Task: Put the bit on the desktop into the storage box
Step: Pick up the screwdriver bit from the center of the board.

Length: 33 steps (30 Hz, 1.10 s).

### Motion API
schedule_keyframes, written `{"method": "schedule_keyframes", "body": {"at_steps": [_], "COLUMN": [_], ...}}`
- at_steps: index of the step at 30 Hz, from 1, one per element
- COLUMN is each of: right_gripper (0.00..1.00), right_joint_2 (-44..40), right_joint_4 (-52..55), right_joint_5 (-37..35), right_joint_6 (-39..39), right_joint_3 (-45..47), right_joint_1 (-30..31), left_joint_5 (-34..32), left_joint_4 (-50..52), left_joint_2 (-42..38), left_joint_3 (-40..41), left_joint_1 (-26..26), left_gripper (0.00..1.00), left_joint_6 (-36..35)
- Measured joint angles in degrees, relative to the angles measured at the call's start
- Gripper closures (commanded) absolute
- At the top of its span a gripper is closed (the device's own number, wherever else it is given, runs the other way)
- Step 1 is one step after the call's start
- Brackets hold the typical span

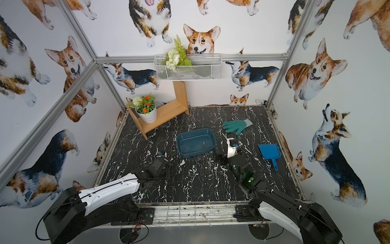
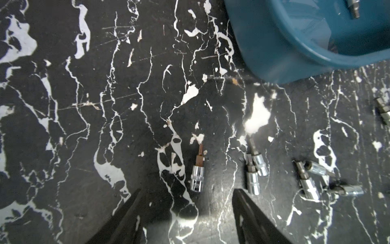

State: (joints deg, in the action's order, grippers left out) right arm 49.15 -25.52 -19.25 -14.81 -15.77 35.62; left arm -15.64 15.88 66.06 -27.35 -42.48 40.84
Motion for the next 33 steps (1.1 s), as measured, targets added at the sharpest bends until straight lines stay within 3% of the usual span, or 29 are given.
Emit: {"method": "schedule_keyframes", "body": {"at_steps": [10,33], "right_gripper": [0.0,0.0], "right_joint_2": [0.0,-0.3], "right_joint_4": [0.0,0.0], "right_joint_5": [-0.2,-0.3], "right_joint_6": [0.0,0.0], "right_joint_3": [0.0,0.1], "right_joint_1": [0.0,0.0], "left_joint_5": [0.5,0.3], "left_joint_4": [-3.6,-4.9], "left_joint_2": [4.3,8.9], "left_joint_3": [0.4,-0.3], "left_joint_1": [0.0,0.0], "left_gripper": [0.52,0.77], "left_joint_6": [-0.4,-1.7]}}
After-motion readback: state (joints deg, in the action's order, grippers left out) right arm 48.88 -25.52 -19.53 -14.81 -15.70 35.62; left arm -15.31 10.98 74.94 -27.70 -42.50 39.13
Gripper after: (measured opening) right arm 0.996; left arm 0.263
